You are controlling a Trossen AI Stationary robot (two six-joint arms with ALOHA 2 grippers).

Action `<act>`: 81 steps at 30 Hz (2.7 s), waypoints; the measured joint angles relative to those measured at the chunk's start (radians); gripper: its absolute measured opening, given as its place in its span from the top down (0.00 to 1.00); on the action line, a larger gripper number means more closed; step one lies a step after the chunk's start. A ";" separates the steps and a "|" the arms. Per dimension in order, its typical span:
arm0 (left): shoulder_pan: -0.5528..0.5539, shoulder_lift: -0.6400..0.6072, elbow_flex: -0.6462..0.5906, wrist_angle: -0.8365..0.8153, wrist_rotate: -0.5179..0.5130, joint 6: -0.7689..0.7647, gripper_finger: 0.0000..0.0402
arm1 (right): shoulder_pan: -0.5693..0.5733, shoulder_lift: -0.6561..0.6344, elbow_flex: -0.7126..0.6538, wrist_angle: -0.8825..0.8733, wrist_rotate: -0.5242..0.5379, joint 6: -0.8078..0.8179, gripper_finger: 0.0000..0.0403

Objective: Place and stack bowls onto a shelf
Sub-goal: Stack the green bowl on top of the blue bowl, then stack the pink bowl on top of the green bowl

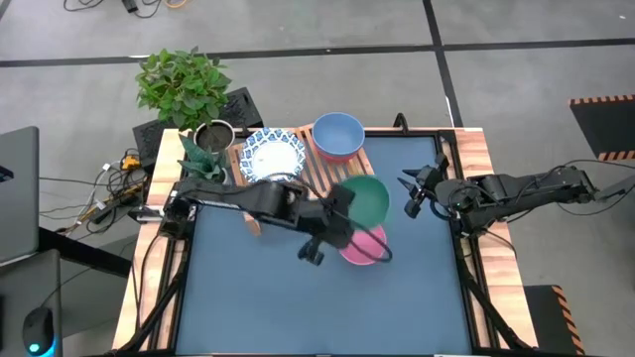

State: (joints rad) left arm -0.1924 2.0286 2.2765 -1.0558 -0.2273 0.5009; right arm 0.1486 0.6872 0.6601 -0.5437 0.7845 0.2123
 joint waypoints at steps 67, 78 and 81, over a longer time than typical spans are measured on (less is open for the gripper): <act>0.402 -0.038 0.049 -0.029 -0.123 0.125 0.65 | 0.000 0.000 0.000 -0.032 0.002 0.000 0.64; 0.306 -0.039 0.043 -0.010 0.405 -0.010 0.83 | 0.000 0.000 0.000 -0.032 -0.002 0.000 0.64; 0.236 -0.041 -0.015 0.008 0.473 0.008 0.83 | 0.000 0.000 0.000 -0.032 -0.002 0.000 0.64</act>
State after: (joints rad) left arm 0.0438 1.9873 2.2616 -1.0480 0.2455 0.5085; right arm 0.1482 0.6872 0.6605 -0.5762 0.7826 0.2119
